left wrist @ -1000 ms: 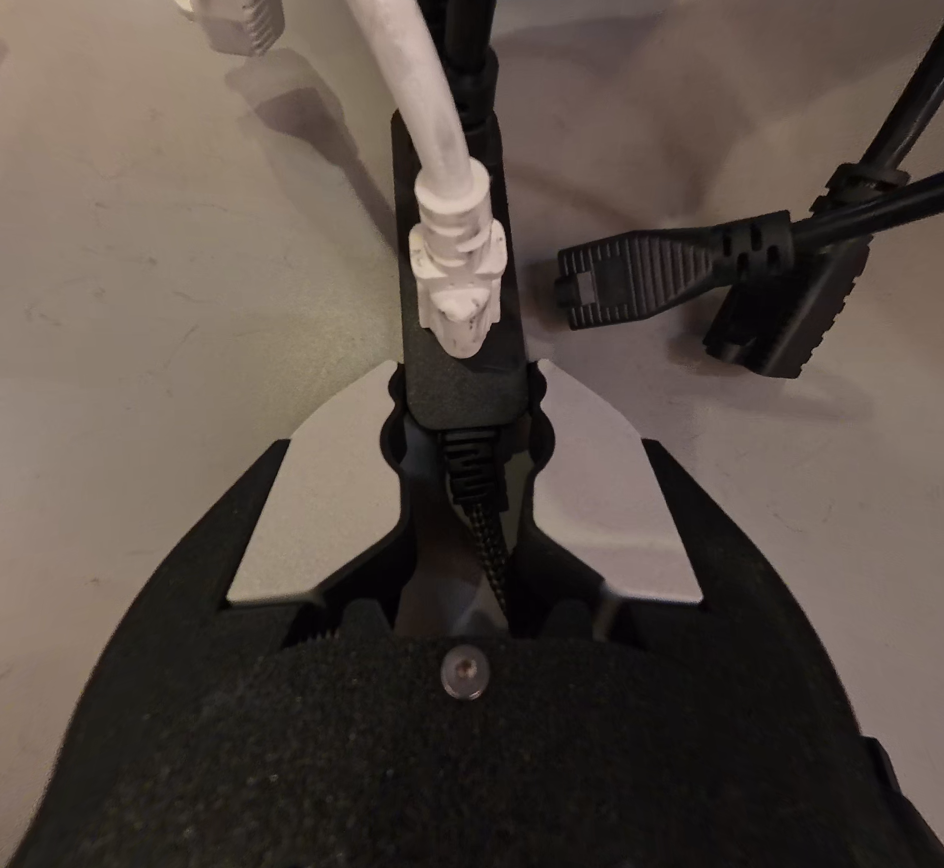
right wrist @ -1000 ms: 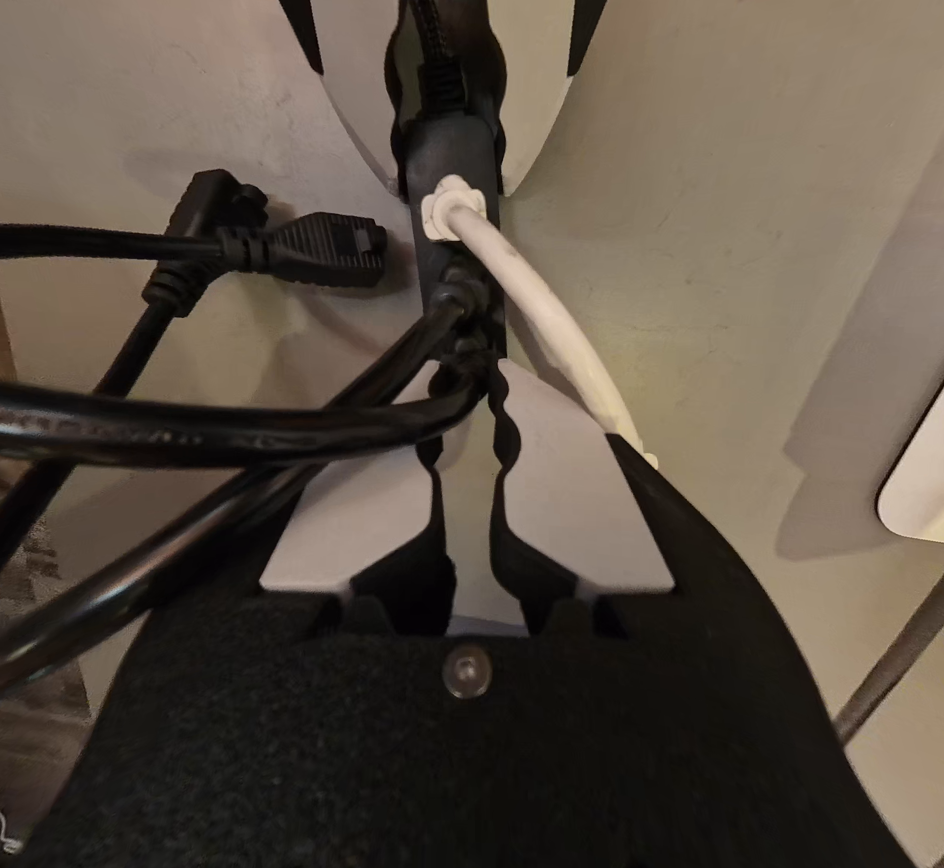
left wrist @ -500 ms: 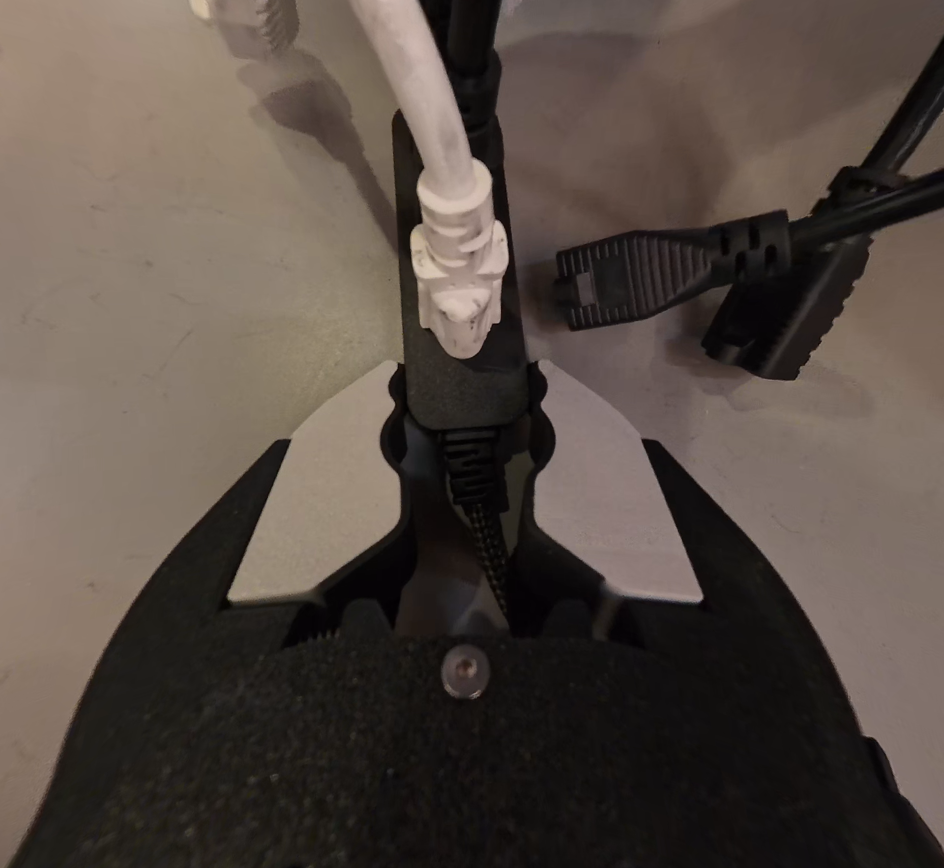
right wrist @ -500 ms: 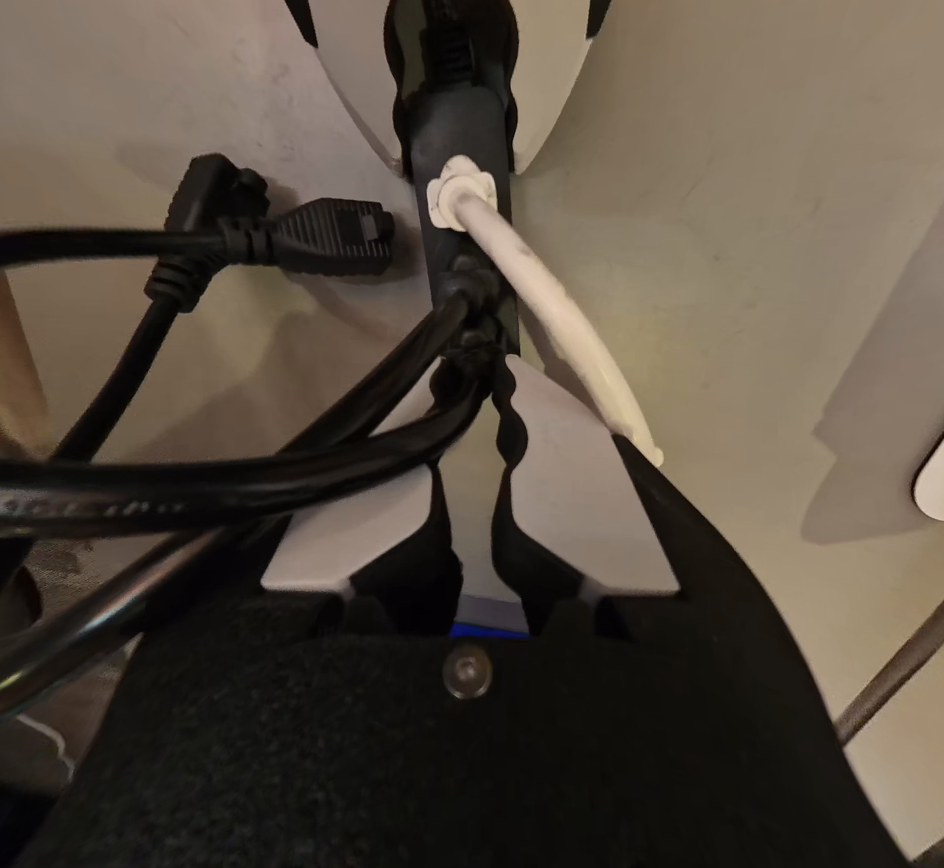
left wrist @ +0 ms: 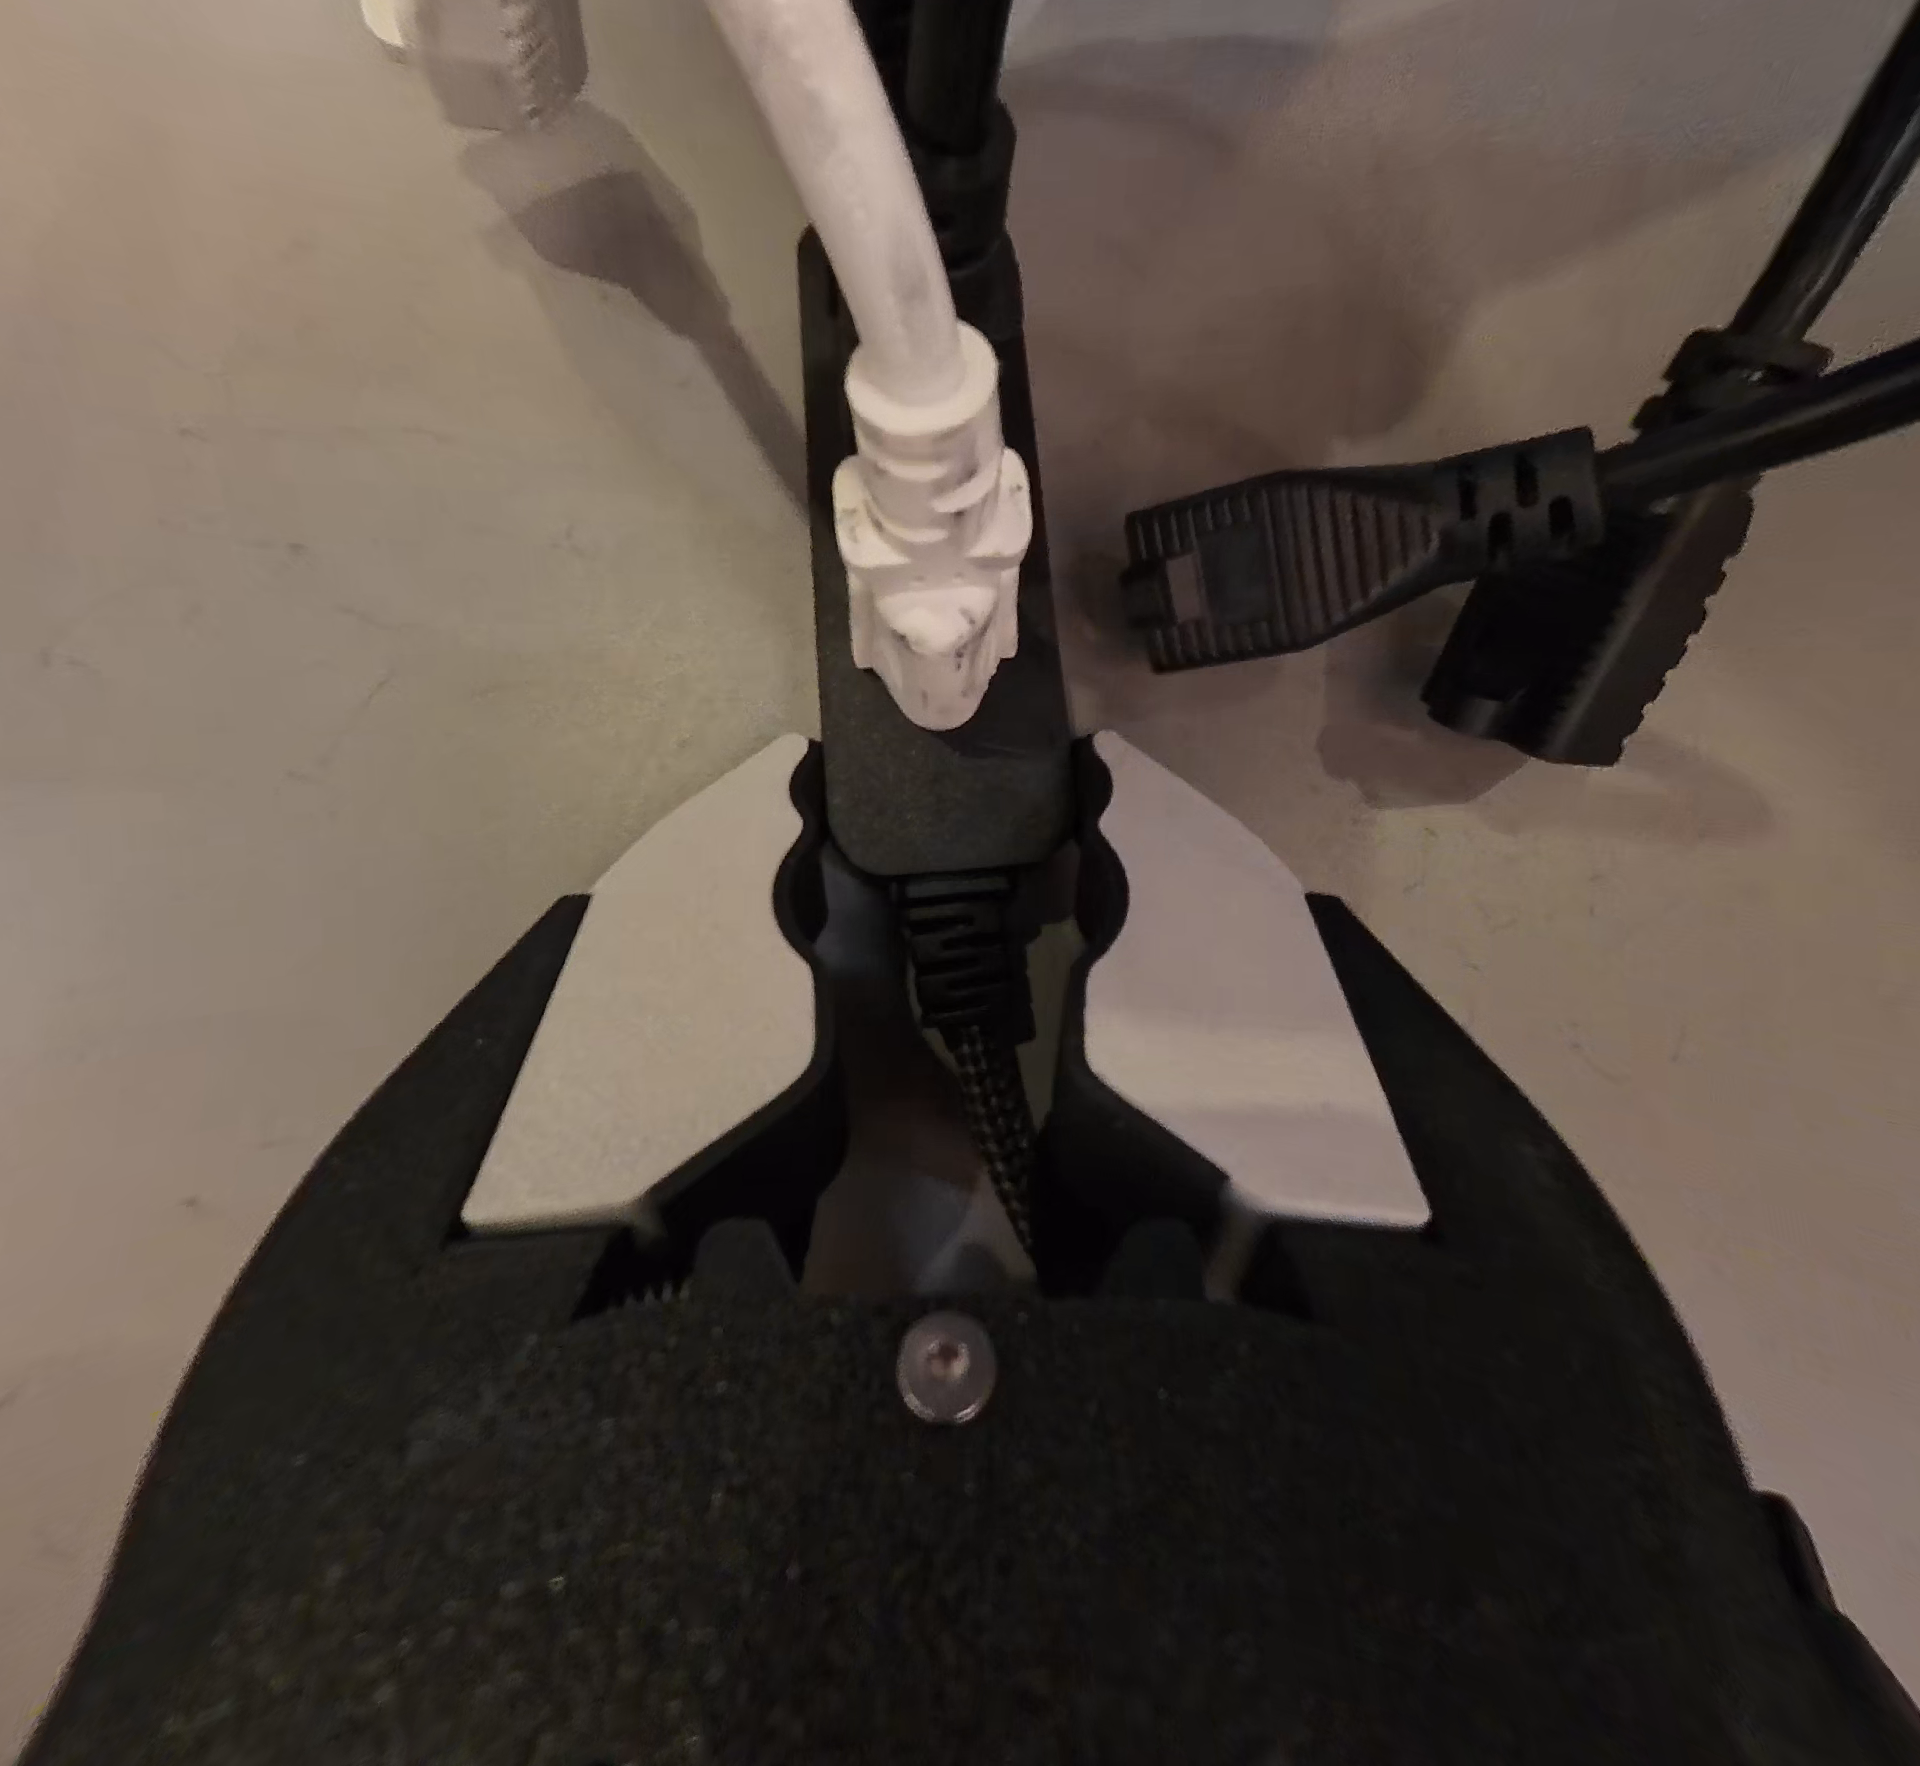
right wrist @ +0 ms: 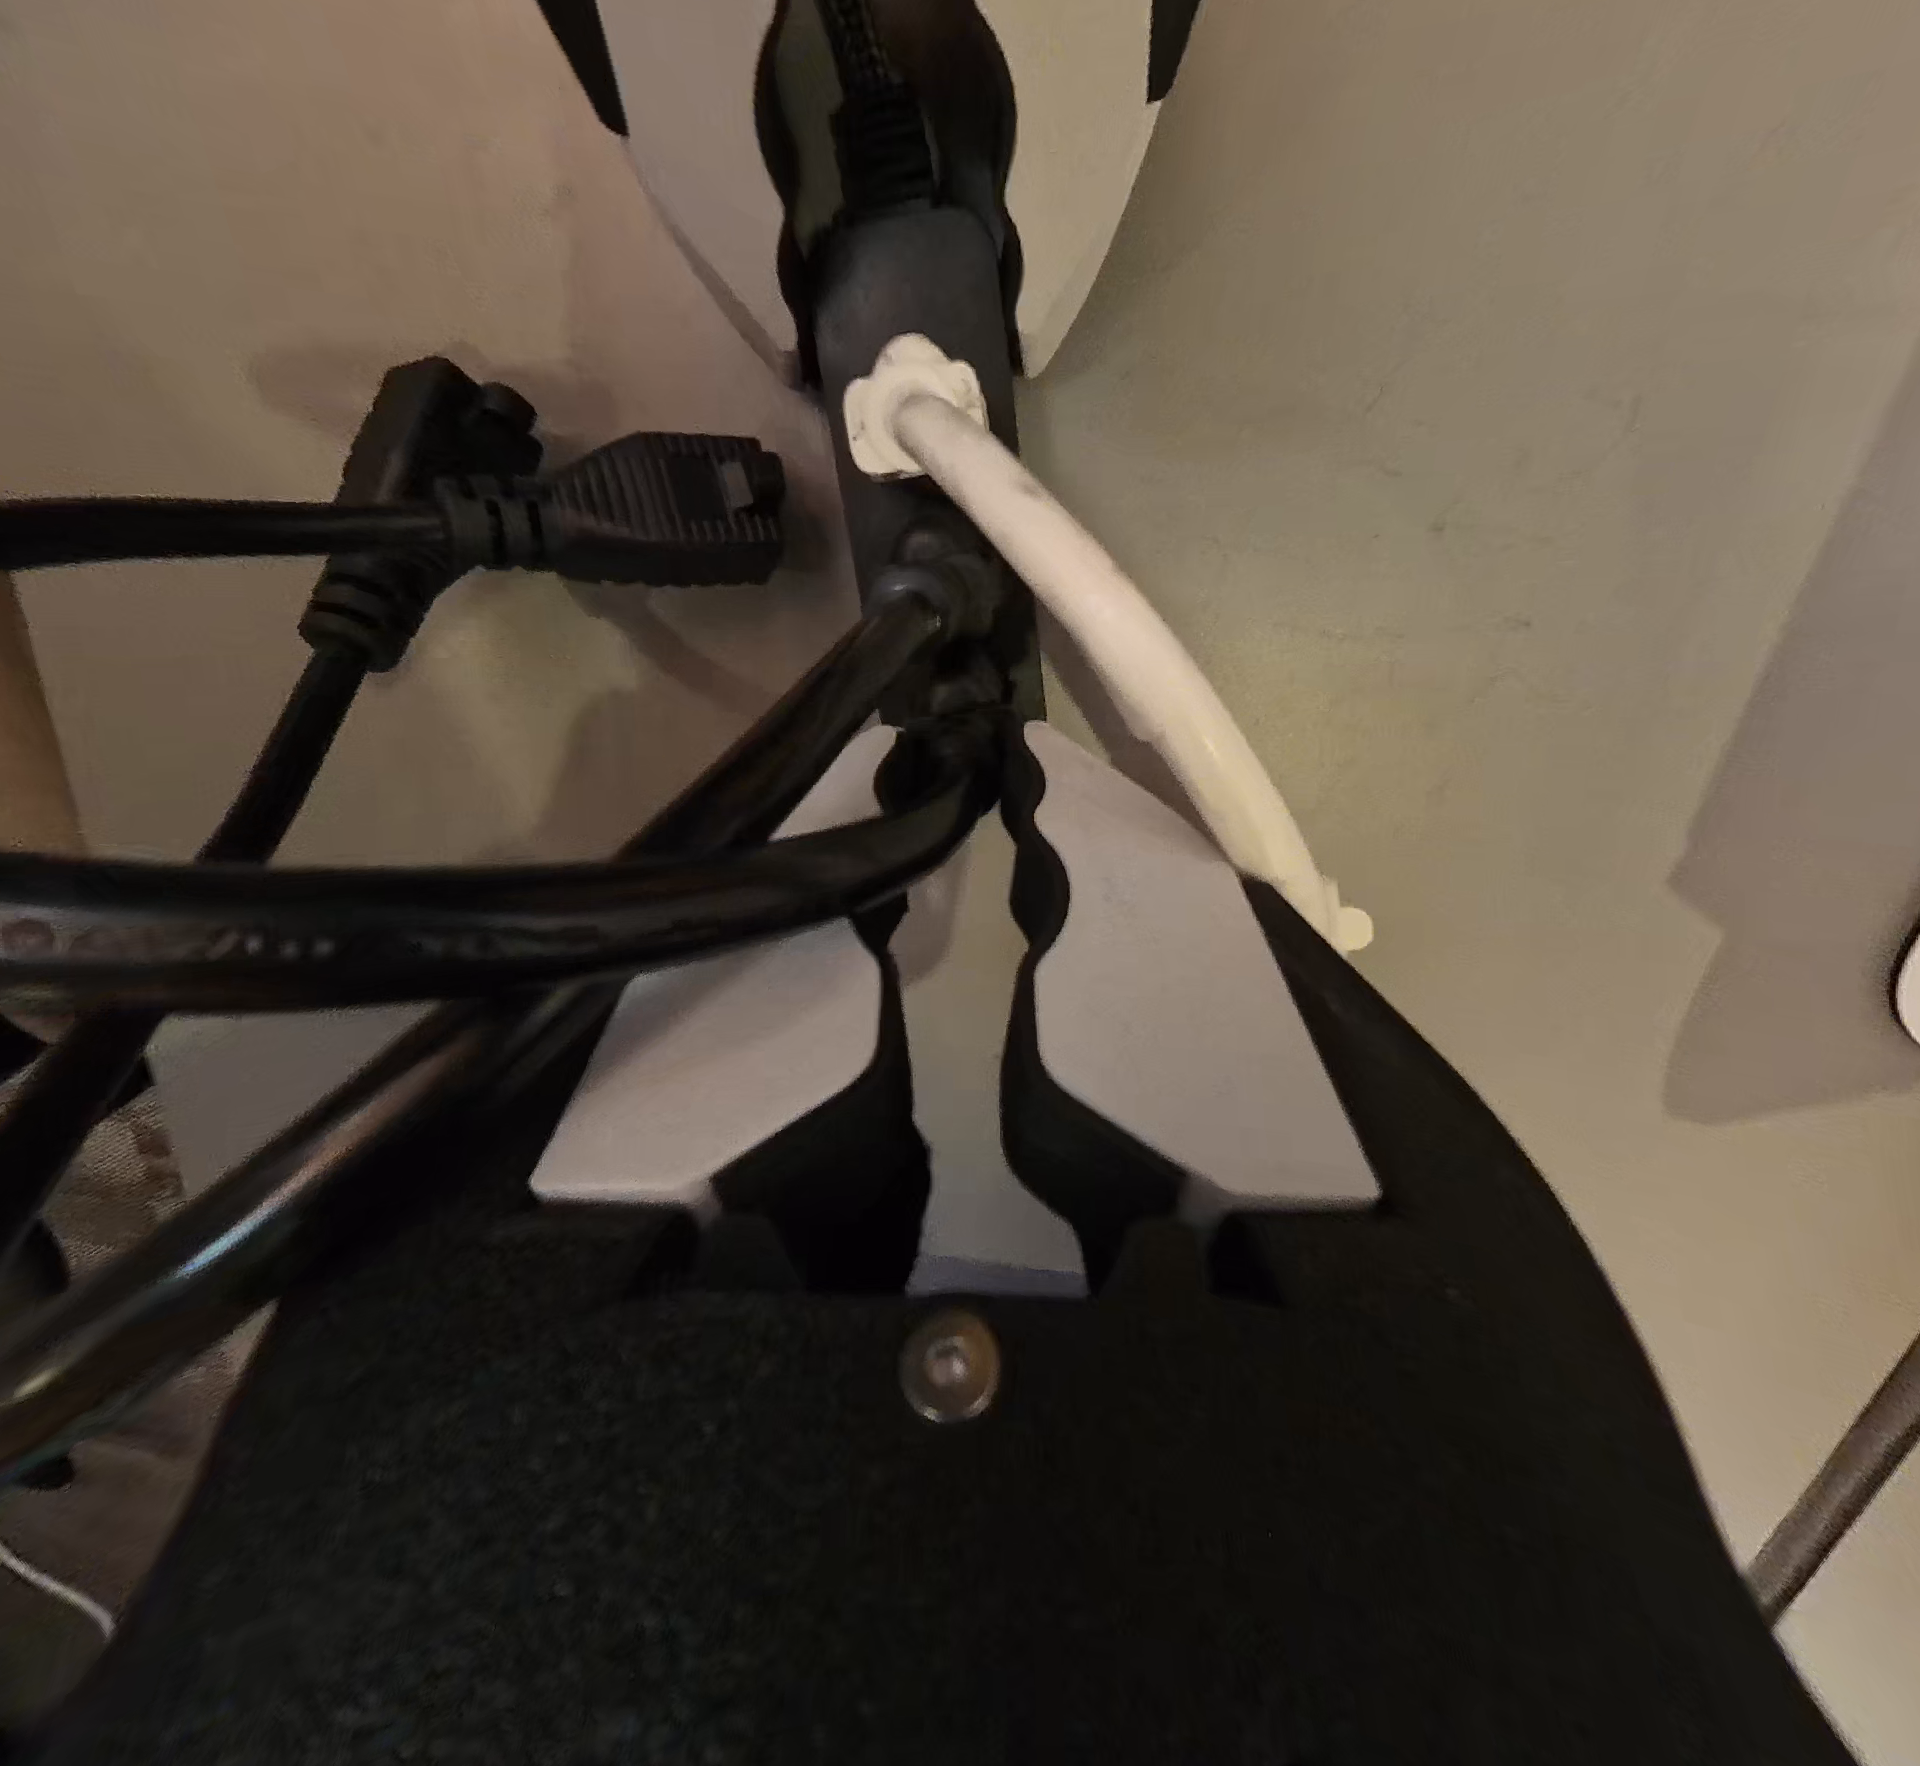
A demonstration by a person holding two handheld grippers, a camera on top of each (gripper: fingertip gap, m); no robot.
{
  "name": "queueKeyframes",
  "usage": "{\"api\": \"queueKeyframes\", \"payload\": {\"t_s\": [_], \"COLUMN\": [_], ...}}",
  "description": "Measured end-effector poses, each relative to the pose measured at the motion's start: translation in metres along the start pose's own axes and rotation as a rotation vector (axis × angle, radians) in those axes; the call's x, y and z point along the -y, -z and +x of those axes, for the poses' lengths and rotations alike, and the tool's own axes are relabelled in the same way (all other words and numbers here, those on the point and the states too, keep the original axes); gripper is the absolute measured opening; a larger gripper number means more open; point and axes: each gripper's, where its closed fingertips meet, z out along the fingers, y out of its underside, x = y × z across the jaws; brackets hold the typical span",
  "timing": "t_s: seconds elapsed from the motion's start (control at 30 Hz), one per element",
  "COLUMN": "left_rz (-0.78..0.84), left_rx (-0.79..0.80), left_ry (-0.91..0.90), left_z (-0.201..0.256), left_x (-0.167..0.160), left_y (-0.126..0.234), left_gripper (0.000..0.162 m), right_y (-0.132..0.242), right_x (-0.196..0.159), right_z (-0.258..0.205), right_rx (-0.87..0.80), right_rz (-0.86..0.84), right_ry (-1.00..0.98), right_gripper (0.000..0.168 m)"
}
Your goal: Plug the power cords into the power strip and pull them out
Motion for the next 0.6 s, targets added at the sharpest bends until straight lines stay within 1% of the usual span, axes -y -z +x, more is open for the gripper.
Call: {"api": "queueKeyframes", "payload": {"t_s": [0.1, 0.27, 0.33, 0.43, 0.6], "left_rz": [0.001, 0.001, 0.001, 0.001, 0.000], "left_rx": [0.001, 0.003, 0.001, 0.002, 0.003], "left_ry": [-0.005, -0.003, -0.001, -0.002, -0.004], "left_z": [0.0004, 0.0004, 0.0004, 0.0004, -0.0001], "left_x": [0.0001, 0.0000, 0.0002, 0.0002, 0.0000], "left_y": [-0.0002, -0.0003, -0.0003, -0.0005, -0.0006], "left_gripper": [0.045, 0.045, 0.044, 0.044, 0.044], "right_y": [0.0001, 0.0016, 0.0018, 0.0015, 0.0015], "right_x": [0.0014, 0.0017, 0.0001, -0.0008, -0.0010], "right_z": [0.0007, 0.0000, 0.0006, 0.0016, 0.0015], "right_rx": [0.003, 0.056, 0.056, 0.037, 0.043], "right_rz": [0.004, -0.014, -0.068, -0.123, -0.141], "right_ry": [0.029, 0.070, 0.122, 0.188, 0.216], "right_gripper": [0.015, 0.017, 0.019, 0.017, 0.016]}}
